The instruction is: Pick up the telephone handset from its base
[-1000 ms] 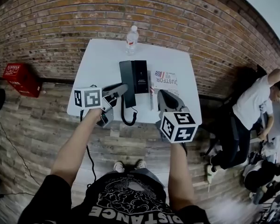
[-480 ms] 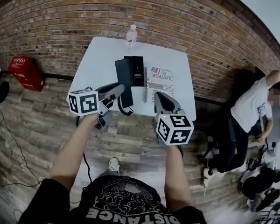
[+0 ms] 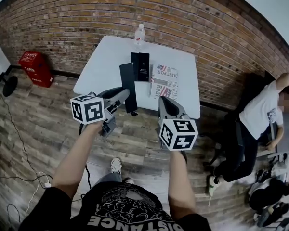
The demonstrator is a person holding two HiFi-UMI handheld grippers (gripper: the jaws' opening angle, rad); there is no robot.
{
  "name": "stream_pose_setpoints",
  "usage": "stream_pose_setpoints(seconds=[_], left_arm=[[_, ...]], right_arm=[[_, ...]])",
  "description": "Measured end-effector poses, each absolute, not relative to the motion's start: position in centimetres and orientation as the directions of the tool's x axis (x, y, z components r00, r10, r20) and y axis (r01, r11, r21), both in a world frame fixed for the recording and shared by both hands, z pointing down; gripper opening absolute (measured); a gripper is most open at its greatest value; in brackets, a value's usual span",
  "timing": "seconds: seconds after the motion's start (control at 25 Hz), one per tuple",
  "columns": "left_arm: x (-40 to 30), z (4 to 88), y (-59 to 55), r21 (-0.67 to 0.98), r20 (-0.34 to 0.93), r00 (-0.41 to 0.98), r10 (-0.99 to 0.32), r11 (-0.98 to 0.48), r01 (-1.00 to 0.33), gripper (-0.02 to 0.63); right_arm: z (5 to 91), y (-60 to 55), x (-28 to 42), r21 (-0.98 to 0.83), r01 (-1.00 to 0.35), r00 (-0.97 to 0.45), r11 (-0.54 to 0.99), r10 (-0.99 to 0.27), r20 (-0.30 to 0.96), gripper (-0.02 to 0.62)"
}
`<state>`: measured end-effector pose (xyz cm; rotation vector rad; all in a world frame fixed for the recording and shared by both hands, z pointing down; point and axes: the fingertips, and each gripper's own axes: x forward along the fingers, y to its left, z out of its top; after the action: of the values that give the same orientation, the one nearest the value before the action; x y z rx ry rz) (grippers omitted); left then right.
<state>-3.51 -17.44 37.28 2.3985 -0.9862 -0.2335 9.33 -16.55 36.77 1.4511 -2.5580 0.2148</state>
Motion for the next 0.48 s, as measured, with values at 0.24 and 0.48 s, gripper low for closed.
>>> stream_pose_setpoints(seconds=[0.24, 0.48], left_arm=[[-2.9, 37.1, -14.6, 0.514, 0.047, 0.69, -0.723, -0.574, -0.637, 0.072], [-2.8, 37.0, -13.2, 0.504, 0.051, 0.662, -0.748, -0.553, -0.664, 0.072]], right_arm=[[36.8, -14.0, 10.2, -0.021, -0.858, -0.504, 0.513, -0.832, 0.231, 0.0], [36.7, -12.6, 11.0, -0.01, -0.859, -0.5, 0.512, -0.835, 0.228, 0.0]])
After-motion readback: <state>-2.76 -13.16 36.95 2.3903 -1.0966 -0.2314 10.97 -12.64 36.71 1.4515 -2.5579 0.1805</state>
